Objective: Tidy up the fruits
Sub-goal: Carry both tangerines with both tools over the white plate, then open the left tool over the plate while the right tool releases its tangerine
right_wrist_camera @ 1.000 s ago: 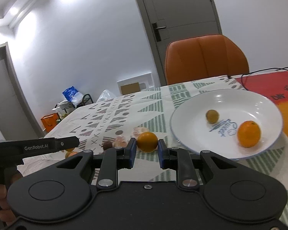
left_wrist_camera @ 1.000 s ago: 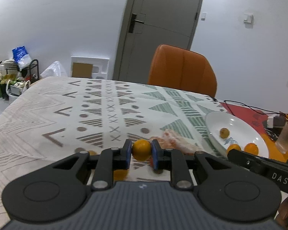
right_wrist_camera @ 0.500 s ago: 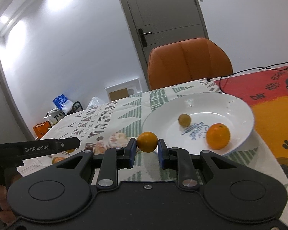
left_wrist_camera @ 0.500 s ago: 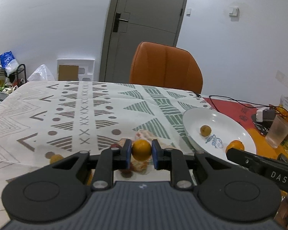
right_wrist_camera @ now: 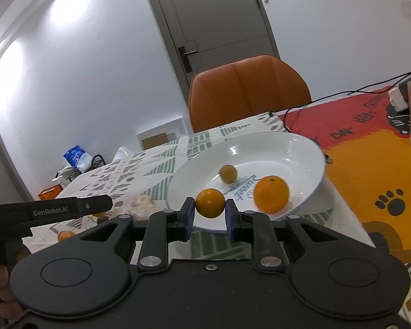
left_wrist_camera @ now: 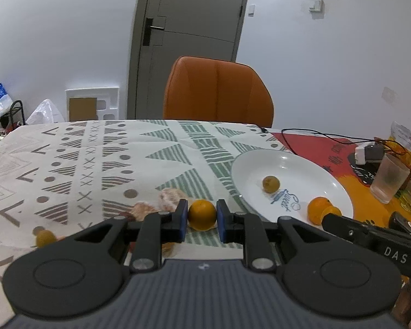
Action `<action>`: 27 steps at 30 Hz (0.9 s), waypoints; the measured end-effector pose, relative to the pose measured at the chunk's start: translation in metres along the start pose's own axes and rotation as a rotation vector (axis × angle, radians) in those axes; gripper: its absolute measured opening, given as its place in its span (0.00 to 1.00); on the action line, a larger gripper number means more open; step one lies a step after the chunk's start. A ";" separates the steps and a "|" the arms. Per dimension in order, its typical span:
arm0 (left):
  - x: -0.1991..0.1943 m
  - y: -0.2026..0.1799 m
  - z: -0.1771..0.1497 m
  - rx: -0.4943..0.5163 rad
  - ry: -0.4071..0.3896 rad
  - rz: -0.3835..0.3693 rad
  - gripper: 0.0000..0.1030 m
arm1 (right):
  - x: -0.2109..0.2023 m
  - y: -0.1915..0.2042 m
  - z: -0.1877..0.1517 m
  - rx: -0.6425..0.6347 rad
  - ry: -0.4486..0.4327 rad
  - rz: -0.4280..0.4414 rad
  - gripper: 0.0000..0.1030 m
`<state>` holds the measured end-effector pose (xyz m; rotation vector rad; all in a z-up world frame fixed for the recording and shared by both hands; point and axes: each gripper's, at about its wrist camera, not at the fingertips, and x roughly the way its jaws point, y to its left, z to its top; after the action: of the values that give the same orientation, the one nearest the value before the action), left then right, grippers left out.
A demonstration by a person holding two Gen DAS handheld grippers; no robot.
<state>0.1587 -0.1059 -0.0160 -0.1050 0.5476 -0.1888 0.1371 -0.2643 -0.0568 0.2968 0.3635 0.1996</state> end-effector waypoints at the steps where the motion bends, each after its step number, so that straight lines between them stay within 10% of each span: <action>1: 0.001 -0.002 0.000 0.003 0.001 -0.002 0.20 | 0.000 -0.002 0.000 0.004 0.000 -0.003 0.21; 27: 0.040 -0.049 0.010 0.070 0.030 -0.063 0.20 | 0.003 -0.035 0.002 0.049 -0.015 -0.039 0.31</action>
<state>0.1902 -0.1611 -0.0210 -0.0517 0.5672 -0.2714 0.1453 -0.2972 -0.0671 0.3390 0.3595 0.1502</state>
